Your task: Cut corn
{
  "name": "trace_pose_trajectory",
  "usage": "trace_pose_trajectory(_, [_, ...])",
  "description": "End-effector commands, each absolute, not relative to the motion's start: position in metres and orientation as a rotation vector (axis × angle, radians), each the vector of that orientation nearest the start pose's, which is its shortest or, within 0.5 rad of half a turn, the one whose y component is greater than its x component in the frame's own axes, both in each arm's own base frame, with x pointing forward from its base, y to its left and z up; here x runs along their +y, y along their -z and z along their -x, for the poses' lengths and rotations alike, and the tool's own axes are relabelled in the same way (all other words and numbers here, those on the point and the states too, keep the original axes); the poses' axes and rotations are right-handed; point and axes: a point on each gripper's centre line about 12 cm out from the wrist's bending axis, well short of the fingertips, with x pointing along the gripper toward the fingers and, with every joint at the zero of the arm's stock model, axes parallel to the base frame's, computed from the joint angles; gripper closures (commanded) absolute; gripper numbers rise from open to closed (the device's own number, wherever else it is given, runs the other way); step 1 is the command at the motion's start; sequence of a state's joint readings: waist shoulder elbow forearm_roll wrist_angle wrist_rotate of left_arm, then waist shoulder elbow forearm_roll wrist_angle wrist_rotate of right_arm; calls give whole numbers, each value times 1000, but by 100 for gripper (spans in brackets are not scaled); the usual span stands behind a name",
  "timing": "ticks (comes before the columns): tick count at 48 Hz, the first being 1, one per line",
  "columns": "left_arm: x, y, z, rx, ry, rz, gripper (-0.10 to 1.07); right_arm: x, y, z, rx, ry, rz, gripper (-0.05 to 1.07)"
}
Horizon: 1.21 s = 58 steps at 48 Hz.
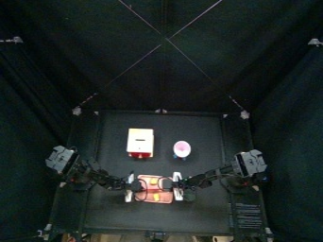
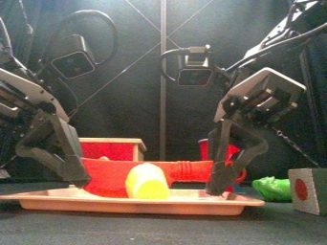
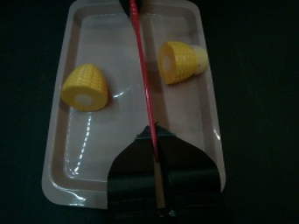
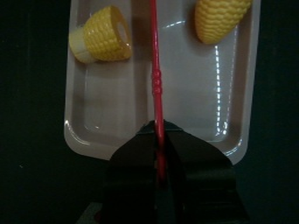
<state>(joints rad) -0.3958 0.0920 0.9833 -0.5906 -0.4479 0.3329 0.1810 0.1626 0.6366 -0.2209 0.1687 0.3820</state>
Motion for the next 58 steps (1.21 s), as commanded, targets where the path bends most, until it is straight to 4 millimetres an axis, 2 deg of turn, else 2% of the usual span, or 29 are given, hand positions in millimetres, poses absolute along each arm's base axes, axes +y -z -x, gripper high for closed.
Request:
trace_pose_trajectory(1, [-99,-86,-309,655,82,-18,76,64,-112,-385,936,-50,-56,62])
trace_pose_trajectory(11, [-100,-82,-311,665,81,-22,76,63,-113,-387,934,-48,-55,62])
trace_pose_trajectory(19, [-100,-88,-312,647,82,-17,76,62,-118,-388,925,-46,-56,61])
trace_pose_trajectory(29, [-96,-111,-311,594,72,26,76,61,-136,-389,880,-53,-49,61])
trace_pose_trajectory(38, [-89,-145,-306,496,75,56,76,53,-165,-383,811,-49,-37,61])
trace_pose_trajectory(46, [-77,-166,-302,427,52,79,76,47,-188,-378,746,-47,-26,61])
trace_pose_trajectory(50, [-73,-171,-301,410,43,84,76,45,-194,-375,732,-45,-21,61])
trace_pose_trajectory(58, [-71,-170,-301,413,37,83,76,42,-193,-372,727,-42,-29,61])
